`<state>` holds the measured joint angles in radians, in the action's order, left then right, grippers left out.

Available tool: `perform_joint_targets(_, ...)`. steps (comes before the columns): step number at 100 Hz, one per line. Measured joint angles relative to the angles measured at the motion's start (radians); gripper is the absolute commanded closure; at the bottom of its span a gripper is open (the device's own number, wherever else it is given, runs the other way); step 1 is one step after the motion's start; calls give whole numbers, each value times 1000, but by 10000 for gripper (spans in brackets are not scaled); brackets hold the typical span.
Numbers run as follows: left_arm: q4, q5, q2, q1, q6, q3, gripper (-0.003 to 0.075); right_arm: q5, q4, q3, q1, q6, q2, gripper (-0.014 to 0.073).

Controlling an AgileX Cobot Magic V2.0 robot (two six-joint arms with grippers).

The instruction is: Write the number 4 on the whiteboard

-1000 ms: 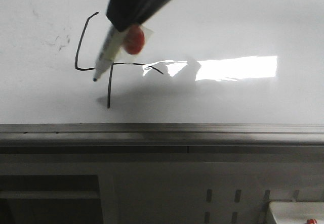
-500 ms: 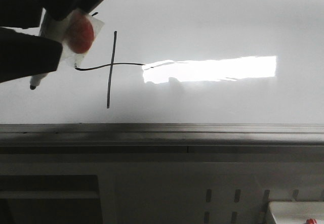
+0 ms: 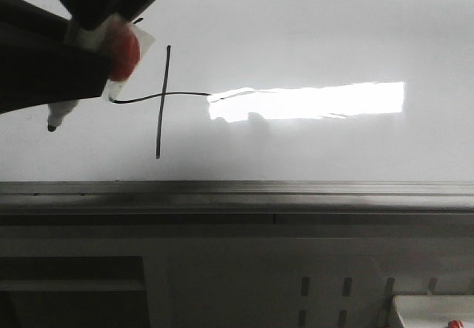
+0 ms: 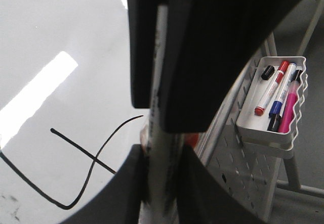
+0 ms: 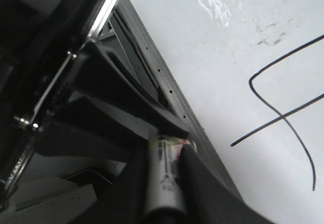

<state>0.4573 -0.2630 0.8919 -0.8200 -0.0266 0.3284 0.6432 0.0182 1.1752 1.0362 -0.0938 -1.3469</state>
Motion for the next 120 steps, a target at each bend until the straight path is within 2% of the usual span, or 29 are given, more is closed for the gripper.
perform_joint_targets(4, -16, 0, 0, 0, 0, 0, 741, -5, 0, 0, 0, 0, 0, 319)
perform_joint_targets(7, -35, 0, 0, 0, 0, 0, 741, -15, -5, 0, 0, 0, 0, 239)
perform_joint_targets(12, -89, -2, 0, 0, 0, 2, 741, -37, -26, 0, 0, 0, 0, 39)
perform_joint_targets(17, -176, 13, 0, 0, 0, 2, 741, -59, -67, 1, 2, -2, 5, -83)
perform_joint_targets(32, -547, 97, 6, 14, 2, 25, 741, -85, -178, 25, -17, -2, 43, -31)
perform_joint_targets(55, -839, 226, 47, 121, 2, 89, 741, -87, -202, 41, -64, 2, 161, 1)
perform_joint_targets(83, -970, 339, 130, 244, 4, 156, 741, -79, -202, 43, -69, 44, 208, 1)
perform_joint_targets(110, -984, 349, 186, 272, 6, 162, 738, -71, -202, 43, -69, 69, 208, 1)
perform_joint_targets(115, -984, 347, 188, 272, 6, 162, 720, -71, -202, 43, -69, 71, 208, 1)
perform_joint_targets(120, -984, 345, 190, 272, 6, 164, 654, -71, -202, 43, -69, 74, 208, 1)
